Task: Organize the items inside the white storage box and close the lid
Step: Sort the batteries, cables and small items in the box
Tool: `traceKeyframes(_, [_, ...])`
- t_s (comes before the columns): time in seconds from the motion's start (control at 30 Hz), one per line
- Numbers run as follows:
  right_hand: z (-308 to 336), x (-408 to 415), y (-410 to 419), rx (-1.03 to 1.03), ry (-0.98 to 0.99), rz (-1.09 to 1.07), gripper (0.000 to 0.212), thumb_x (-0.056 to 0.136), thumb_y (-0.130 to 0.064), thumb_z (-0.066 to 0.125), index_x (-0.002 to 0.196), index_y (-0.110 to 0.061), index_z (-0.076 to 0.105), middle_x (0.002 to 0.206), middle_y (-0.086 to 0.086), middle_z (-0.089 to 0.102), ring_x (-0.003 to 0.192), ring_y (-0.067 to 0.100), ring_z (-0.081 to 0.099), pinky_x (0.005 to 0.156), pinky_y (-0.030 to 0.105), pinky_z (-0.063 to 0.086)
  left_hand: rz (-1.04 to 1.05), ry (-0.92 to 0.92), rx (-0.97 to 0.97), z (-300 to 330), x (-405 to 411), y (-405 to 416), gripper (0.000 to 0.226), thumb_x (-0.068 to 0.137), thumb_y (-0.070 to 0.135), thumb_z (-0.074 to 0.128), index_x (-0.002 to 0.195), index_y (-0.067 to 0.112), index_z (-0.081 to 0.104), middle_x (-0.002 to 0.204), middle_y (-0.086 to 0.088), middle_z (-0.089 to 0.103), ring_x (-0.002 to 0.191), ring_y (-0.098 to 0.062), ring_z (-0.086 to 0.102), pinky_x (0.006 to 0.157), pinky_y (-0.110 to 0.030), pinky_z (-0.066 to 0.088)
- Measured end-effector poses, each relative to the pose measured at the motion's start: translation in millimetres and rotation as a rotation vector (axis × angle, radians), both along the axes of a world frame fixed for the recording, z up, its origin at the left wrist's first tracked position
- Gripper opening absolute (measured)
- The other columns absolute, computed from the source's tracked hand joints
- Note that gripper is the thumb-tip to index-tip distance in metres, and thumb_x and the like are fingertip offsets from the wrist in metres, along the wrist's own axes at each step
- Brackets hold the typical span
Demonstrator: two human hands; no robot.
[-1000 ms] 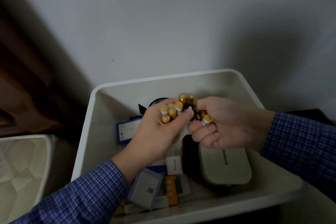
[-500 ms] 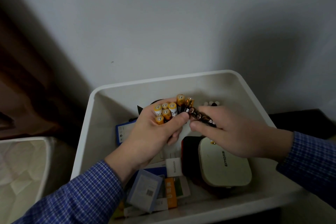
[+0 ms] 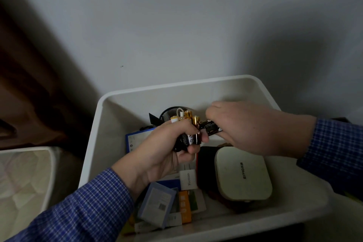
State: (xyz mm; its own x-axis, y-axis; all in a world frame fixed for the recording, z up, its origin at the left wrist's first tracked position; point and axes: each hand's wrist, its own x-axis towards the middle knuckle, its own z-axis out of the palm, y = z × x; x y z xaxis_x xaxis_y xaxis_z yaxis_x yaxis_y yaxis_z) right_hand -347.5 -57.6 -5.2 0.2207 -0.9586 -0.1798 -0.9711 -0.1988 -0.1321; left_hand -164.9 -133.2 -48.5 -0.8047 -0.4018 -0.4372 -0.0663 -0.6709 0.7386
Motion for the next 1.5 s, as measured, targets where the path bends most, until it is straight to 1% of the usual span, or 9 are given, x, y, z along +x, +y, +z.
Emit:
traceKeyframes(0.17, [7.3, -2.7, -10.0, -0.038, 0.156, 0.189, 0.028, 0.092, -0.012, 0.050, 0.085, -0.029, 0.029, 0.087, -0.009, 0.038, 0.074, 0.017, 0.055, 0.067, 0.038, 0.051, -0.118, 0.057, 0.212, 3.8, 2.6, -4.1, 0.034, 0.082, 0.024, 0.062, 0.109, 0.005, 0.053, 0.083, -0.014, 0.059, 0.052, -0.012, 0.044, 0.036, -0.015, 0.029])
traceKeyframes(0.33, [6.5, 3.7, -17.4, -0.067, 0.280, 0.339, 0.032, 0.085, -0.009, 0.049, 0.077, -0.026, 0.023, 0.077, -0.011, 0.017, 0.069, 0.012, 0.041, 0.061, 0.031, 0.042, -0.182, 0.006, 0.221, 3.1, 2.5, -2.1, 0.025, 0.075, 0.029, 0.078, 0.089, 0.012, 0.065, 0.077, -0.008, 0.058, 0.049, -0.005, 0.041, 0.033, -0.011, 0.028])
traceKeyframes(0.47, [6.0, 6.9, -19.1, -0.090, 0.219, 0.259, 0.022, 0.088, -0.020, 0.048, 0.081, -0.026, 0.028, 0.075, -0.013, 0.021, 0.058, 0.005, 0.033, 0.048, 0.020, 0.020, -0.230, -0.039, 0.202, 4.2, 4.4, -0.6, 0.012, 0.069, 0.013, 0.079, 0.079, 0.010, 0.072, 0.080, -0.006, 0.065, 0.049, -0.004, 0.044, 0.033, -0.011, 0.032])
traceKeyframes(0.77, [1.6, 34.2, -23.6, -0.172, 0.241, 0.129, 0.039, 0.077, -0.023, 0.068, 0.086, -0.020, 0.030, 0.071, -0.006, 0.035, 0.053, 0.012, 0.041, 0.041, 0.027, 0.022, -0.271, -0.105, 0.073, 6.8, 6.0, 4.0, 0.014, 0.064, 0.012, 0.080, 0.075, 0.015, 0.074, 0.072, 0.004, 0.065, 0.046, -0.003, 0.041, 0.038, -0.012, 0.026])
traceKeyframes(0.87, [9.2, 27.7, -21.3, -0.178, 0.096, 0.070, 0.037, 0.076, -0.028, 0.069, 0.086, -0.025, 0.034, 0.072, -0.010, 0.042, 0.058, 0.010, 0.048, 0.045, 0.022, 0.027, -0.225, -0.064, 0.069, 6.4, 5.5, 3.4, 0.013, 0.064, 0.012, 0.079, 0.076, 0.012, 0.072, 0.069, 0.003, 0.065, 0.045, -0.003, 0.041, 0.036, -0.012, 0.026])
traceKeyframes(1.0, [20.6, 6.0, -20.3, -0.208, -0.251, -0.253, 0.008, 0.091, -0.029, 0.063, 0.086, -0.030, 0.057, 0.066, -0.014, 0.060, 0.063, -0.009, 0.054, 0.058, 0.004, 0.039, -0.116, -0.018, 0.084, 4.6, 3.8, 1.2, 0.022, 0.062, 0.012, 0.079, 0.080, 0.006, 0.068, 0.067, 0.001, 0.058, 0.046, -0.003, 0.042, 0.035, -0.013, 0.027])
traceKeyframes(1.17, [23.5, -3.4, -11.8, 0.127, -0.976, -0.527, 0.013, 0.097, -0.015, 0.058, 0.095, -0.023, 0.068, 0.064, -0.010, 0.062, 0.052, 0.004, 0.050, 0.059, 0.025, 0.046, -0.037, -0.051, 0.031, 2.3, 0.8, 0.6, 0.042, 0.057, 0.011, 0.081, 0.092, 0.006, 0.059, 0.069, 0.000, 0.056, 0.047, -0.004, 0.042, 0.035, -0.014, 0.030])
traceKeyframes(1.33, [25.9, -0.4, -6.7, 0.134, -0.853, -0.316, 0.036, 0.088, -0.026, 0.066, 0.123, -0.027, 0.056, 0.091, -0.007, 0.071, 0.072, 0.002, 0.067, 0.068, 0.017, 0.049, -0.156, -0.055, -0.038, 2.3, 2.0, 2.4, 0.027, 0.064, 0.010, 0.079, 0.085, 0.013, 0.063, 0.064, 0.003, 0.056, 0.048, -0.004, 0.043, 0.038, -0.013, 0.032])
traceKeyframes(1.5, [14.5, 7.2, -6.3, 0.060, -0.911, -0.291, 0.020, 0.086, -0.011, 0.076, 0.102, -0.021, 0.069, 0.071, -0.012, 0.072, 0.060, 0.003, 0.067, 0.061, 0.015, 0.051, -0.181, -0.018, -0.023, 2.1, 2.7, 3.2, 0.017, 0.068, 0.004, 0.075, 0.080, 0.013, 0.067, 0.070, 0.000, 0.056, 0.049, -0.004, 0.043, 0.038, -0.013, 0.033])
